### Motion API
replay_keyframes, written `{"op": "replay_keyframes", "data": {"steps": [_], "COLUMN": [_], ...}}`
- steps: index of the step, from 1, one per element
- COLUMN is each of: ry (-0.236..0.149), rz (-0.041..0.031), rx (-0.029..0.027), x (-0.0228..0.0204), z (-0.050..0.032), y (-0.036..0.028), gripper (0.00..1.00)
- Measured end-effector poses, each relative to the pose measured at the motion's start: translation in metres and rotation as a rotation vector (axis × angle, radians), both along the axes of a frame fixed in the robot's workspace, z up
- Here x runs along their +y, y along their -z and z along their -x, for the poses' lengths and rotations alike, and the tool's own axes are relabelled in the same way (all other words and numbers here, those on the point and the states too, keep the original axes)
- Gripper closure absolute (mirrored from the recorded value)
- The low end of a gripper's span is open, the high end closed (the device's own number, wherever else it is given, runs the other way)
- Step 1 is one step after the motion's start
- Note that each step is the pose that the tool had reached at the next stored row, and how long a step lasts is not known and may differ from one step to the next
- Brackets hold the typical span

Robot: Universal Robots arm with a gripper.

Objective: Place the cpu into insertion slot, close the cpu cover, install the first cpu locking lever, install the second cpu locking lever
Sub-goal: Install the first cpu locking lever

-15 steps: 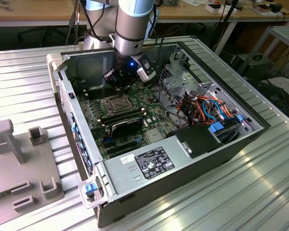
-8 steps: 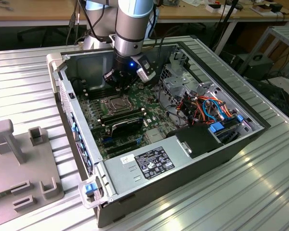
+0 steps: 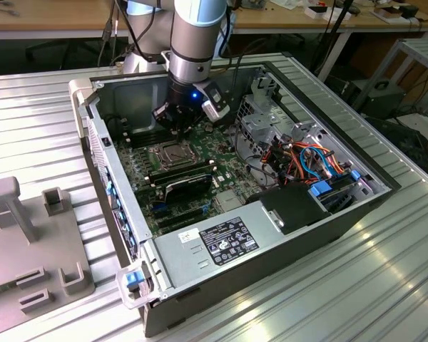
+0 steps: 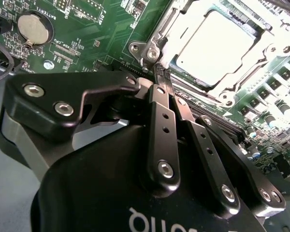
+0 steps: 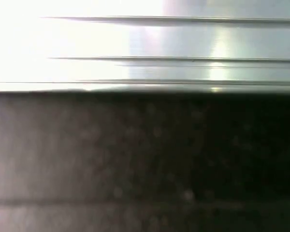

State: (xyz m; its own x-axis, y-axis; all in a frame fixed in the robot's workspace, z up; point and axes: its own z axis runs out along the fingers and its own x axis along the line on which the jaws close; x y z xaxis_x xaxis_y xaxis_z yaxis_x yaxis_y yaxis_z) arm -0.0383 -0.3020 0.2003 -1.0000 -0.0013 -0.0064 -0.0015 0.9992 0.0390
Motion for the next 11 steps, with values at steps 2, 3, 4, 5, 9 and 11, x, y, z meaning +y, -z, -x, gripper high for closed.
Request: {"op": "replay_keyframes", "data": {"steps": [2, 3, 4, 5, 9, 11], "ry": [0.000, 0.000, 0.000, 0.000, 0.000, 0.000], "rz": [-0.0008, -0.0011, -0.0012, -0.0015, 0.0018, 0.0037], "rx": [-0.0004, -0.0007, -0.0006, -0.0007, -0.0002, -0.0001], "x": [0.0002, 0.0003, 0.0003, 0.0003, 0.0001, 0.0001], "z": [-0.0001, -0.0001, -0.0001, -0.0001, 0.0000, 0.0000], "y": [-0.0006, -0.0012, -0.0022, -0.0032, -0.0080, -0.0104], "gripper": [0.89, 0.89, 0.89, 0.89, 0.89, 0.89]}}
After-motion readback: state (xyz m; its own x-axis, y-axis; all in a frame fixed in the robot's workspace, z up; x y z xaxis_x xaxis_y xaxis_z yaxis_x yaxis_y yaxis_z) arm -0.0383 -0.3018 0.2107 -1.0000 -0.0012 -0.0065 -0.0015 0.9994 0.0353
